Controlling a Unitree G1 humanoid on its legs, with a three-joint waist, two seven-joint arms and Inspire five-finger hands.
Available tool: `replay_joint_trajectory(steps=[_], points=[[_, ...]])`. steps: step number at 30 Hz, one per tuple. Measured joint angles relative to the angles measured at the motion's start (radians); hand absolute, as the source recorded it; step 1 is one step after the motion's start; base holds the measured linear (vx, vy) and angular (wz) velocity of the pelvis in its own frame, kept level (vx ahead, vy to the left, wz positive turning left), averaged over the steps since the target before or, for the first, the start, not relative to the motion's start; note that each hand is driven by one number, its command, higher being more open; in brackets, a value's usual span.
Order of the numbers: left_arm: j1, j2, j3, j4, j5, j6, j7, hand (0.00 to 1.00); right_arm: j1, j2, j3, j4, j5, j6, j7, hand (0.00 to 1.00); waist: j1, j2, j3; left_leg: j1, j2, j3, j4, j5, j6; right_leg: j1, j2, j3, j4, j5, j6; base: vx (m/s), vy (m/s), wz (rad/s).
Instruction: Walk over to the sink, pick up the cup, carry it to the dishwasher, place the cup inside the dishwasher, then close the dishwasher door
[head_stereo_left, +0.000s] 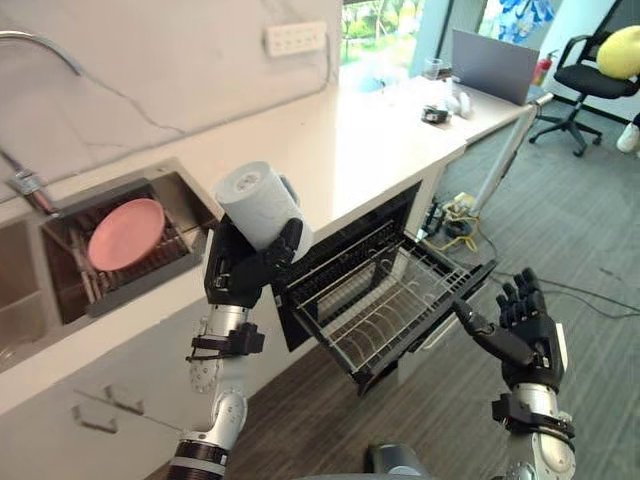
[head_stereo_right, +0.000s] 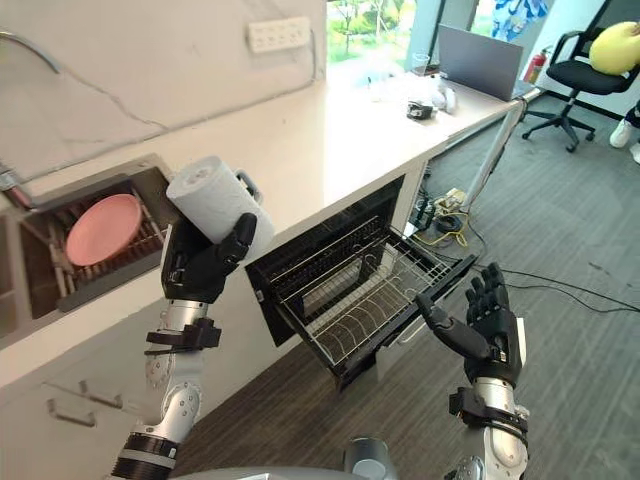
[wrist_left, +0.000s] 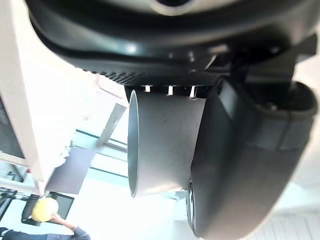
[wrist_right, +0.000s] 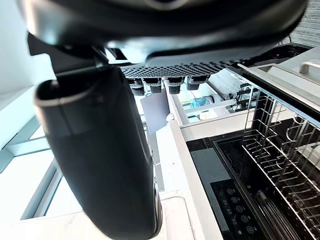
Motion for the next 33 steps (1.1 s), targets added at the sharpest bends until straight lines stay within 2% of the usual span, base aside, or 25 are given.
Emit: replay_joint_trajectory(steps=[3, 6, 9, 10, 12, 13, 15, 16, 17, 18, 19, 20, 21, 23, 26, 33], points=[[0.003, -0.024, -0.001, 0.015, 0.001, 0.012, -0.021, 0.0, 0.004, -0.013, 0.008, -0.017, 0.0, 0.0, -0.004, 1.0, -0.002, 0.007, 0.001, 0.035, 0.016, -0.022, -0.008, -0.008, -0.013, 0.059, 0.024, 0.0, -0.061, 0.01, -0.008, 0.15, -0.081, -0.14], [0.015, -0.044, -0.001, 0.014, 0.001, 0.024, -0.036, 0.0, 0.004, -0.016, 0.035, -0.036, -0.021, 0.0, -0.02, 1.0, 0.001, 0.021, -0.004, 0.059, 0.022, -0.042, -0.04, -0.008, -0.014, 0.112, 0.043, -0.002, -0.155, 0.047, -0.003, 0.08, 0.004, -0.01], [0.045, -0.052, -0.003, 0.01, 0.013, 0.03, -0.047, 0.0, 0.003, -0.017, 0.067, -0.062, -0.043, 0.002, -0.011, 1.0, 0.018, 0.043, -0.001, 0.069, 0.018, -0.047, -0.06, -0.009, -0.017, 0.139, 0.045, 0.001, -0.214, 0.073, 0.007, 0.02, 0.061, -0.01], [0.067, -0.052, -0.008, -0.003, 0.027, 0.031, -0.047, 0.0, -0.001, -0.018, 0.077, -0.064, -0.043, 0.004, -0.003, 1.0, 0.027, 0.046, -0.001, 0.062, 0.02, -0.046, -0.038, -0.018, -0.031, 0.14, 0.045, 0.002, -0.217, 0.073, 0.007, -0.01, 0.041, -0.04], [0.119, -0.038, -0.011, -0.033, 0.041, 0.034, -0.047, 0.0, -0.007, -0.02, 0.091, -0.076, -0.037, 0.017, 0.029, 1.0, 0.047, 0.046, 0.0, -0.033, 0.043, -0.044, 0.165, -0.05, -0.081, 0.141, 0.043, 0.007, -0.217, 0.065, 0.0, -0.03, -0.025, -0.03], [0.13, -0.038, -0.012, -0.037, 0.042, 0.034, -0.046, 0.0, -0.008, -0.023, 0.094, -0.083, -0.035, 0.022, 0.034, 1.0, 0.053, 0.05, 0.003, -0.071, 0.057, -0.044, 0.247, -0.054, -0.085, 0.142, 0.042, 0.007, -0.217, 0.056, -0.006, -0.05, -0.069, -0.01], [0.169, -0.043, -0.014, -0.062, 0.071, 0.034, -0.044, 0.0, -0.008, -0.046, 0.115, -0.114, -0.024, 0.038, 0.045, 1.0, 0.065, 0.081, 0.021, -0.173, 0.125, -0.055, 0.504, -0.048, -0.087, 0.17, 0.069, 0.008, -0.225, 0.044, -0.017, -0.04, -0.032, -0.08], [0.197, -0.045, -0.013, -0.064, 0.094, 0.034, -0.044, 0.0, -0.01, -0.059, 0.13, -0.116, -0.01, 0.047, 0.055, 1.0, 0.073, 0.081, 0.026, -0.199, 0.139, -0.064, 0.567, -0.057, -0.093, 0.194, 0.073, 0.019, -0.226, 0.039, -0.029, 0.02, 0.014, -0.28], [0.215, -0.048, -0.024, -0.064, 0.122, 0.034, -0.041, 0.0, -0.02, -0.061, 0.139, -0.122, 0.005, 0.049, 0.065, 1.0, 0.087, 0.079, 0.019, -0.184, 0.104, -0.082, 0.452, -0.098, -0.078, 0.195, 0.058, 0.039, -0.22, 0.04, -0.036, 0.05, 0.023, -0.37], [0.215, -0.048, -0.034, -0.065, 0.138, 0.033, -0.037, 0.0, -0.03, -0.062, 0.14, -0.125, 0.016, 0.049, 0.068, 1.0, 0.09, 0.082, 0.017, -0.177, 0.085, -0.093, 0.366, -0.099, -0.077, 0.185, 0.05, 0.047, -0.216, 0.04, -0.033, 0.01, 0.042, -0.41], [0.213, -0.051, -0.054, -0.08, 0.166, 0.032, -0.019, 0.0, -0.051, -0.069, 0.149, -0.131, 0.043, 0.05, 0.075, 1.0, 0.089, 0.098, 0.008, -0.171, 0.073, -0.115, 0.176, -0.048, -0.063, 0.158, 0.054, 0.057, -0.204, 0.038, -0.024, 0.01, 0.078, -0.37], [0.206, -0.052, -0.078, -0.085, 0.198, 0.03, 0.006, 0.0, -0.062, -0.064, 0.161, -0.13, 0.045, 0.062, 0.076, 1.0, 0.091, 0.099, 0.006, -0.148, 0.069, -0.097, 0.11, 0.015, -0.034, 0.155, 0.051, 0.071, -0.202, 0.044, -0.009, 0.06, 0.096, -0.33], [0.202, -0.05, -0.096, -0.088, 0.235, 0.027, 0.043, 0.0, -0.065, -0.063, 0.177, -0.133, 0.054, 0.073, 0.082, 1.0, 0.089, 0.091, 0.002, -0.122, 0.05, -0.088, 0.06, 0.034, -0.028, 0.158, 0.04, 0.079, -0.205, 0.05, 0.002, 0.09, 0.081, -0.23], [0.17, -0.049, -0.126, -0.077, 0.292, 0.027, 0.104, 0.0, -0.082, -0.064, 0.209, -0.133, 0.073, 0.09, 0.1, 1.0, 0.086, 0.077, 0.002, -0.086, 0.027, -0.068, -0.012, 0.069, -0.019, 0.16, 0.024, 0.091, -0.211, 0.054, 0.011, 0.09, 0.051, -0.14], [0.112, -0.054, -0.147, -0.061, 0.357, 0.029, 0.186, 0.0, -0.106, -0.061, 0.215, -0.143, 0.118, 0.119, 0.121, 1.0, 0.081, 0.075, 0.0, -0.053, 0.002, -0.073, -0.087, 0.103, -0.012, 0.17, 0.013, 0.086, -0.228, 0.058, 0.016, 0.05, 0.03, 0.05], [0.102, -0.054, -0.166, -0.049, 0.54, 0.027, 0.321, 0.0, -0.108, -0.044, 0.236, -0.265, 0.189, 0.146, 0.176, 1.0, 0.076, 0.06, -0.008, -0.03, -0.007, -0.091, -0.159, 0.135, -0.015, 0.181, 0.014, 0.067, -0.256, 0.061, 0.021, 0.02, -0.008, 0.08]])
